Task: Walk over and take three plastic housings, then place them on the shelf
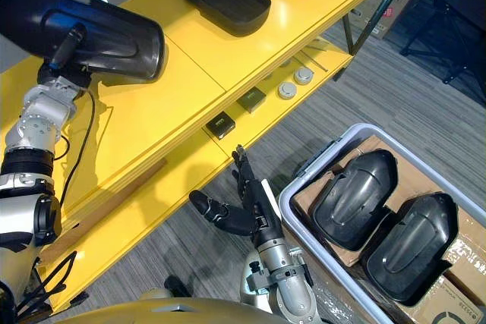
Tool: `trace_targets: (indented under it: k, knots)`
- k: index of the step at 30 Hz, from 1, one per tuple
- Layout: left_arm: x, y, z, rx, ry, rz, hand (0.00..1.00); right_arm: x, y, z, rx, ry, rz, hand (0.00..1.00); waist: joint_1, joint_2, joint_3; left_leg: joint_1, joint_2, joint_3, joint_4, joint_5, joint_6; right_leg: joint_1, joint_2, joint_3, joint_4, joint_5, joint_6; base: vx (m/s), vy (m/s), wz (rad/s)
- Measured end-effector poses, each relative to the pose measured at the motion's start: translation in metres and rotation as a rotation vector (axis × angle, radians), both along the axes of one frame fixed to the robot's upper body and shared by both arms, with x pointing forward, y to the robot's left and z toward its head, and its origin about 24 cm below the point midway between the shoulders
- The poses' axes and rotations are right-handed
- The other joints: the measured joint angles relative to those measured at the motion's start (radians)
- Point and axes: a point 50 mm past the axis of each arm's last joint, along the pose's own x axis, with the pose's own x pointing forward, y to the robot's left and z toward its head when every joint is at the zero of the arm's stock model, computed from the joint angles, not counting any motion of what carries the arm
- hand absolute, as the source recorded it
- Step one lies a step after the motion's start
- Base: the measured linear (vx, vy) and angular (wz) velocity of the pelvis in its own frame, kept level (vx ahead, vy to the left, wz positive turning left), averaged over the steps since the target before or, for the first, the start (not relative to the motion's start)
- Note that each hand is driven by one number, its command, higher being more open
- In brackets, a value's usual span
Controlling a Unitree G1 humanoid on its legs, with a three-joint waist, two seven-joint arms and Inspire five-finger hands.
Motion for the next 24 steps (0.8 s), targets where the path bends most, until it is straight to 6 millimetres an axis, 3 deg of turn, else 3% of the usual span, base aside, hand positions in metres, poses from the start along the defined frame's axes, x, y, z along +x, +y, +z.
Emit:
trace_targets:
  k: [8, 24]
  knots:
    - [-0.001, 0.006, 0.003, 0.194, 0.076, 0.037, 1.0, 0.001, 0.002, 0.0, 0.019, 0.005, 0.005, 1.0, -0.004, 0.002, 0.005, 0.003, 0.005, 0.004, 0.005, 0.0, 0.0, 0.0, 0.004, 0.002, 0.002, 0.001, -0.002, 0.0, -0.001, -0.01]
    - [-0.005, 0.022, -0.002, 0.401, 0.228, 0.046, 1.0, -0.003, 0.008, -0.003, 0.034, 0.026, 0.037, 1.0, -0.02, 0.004, 0.003, 0.043, 0.004, 0.011, -0.004, 0.0, 0.0, 0.038, 0.005, 0.003, -0.002, 0.001, -0.002, 0.0, 0.001, 0.0]
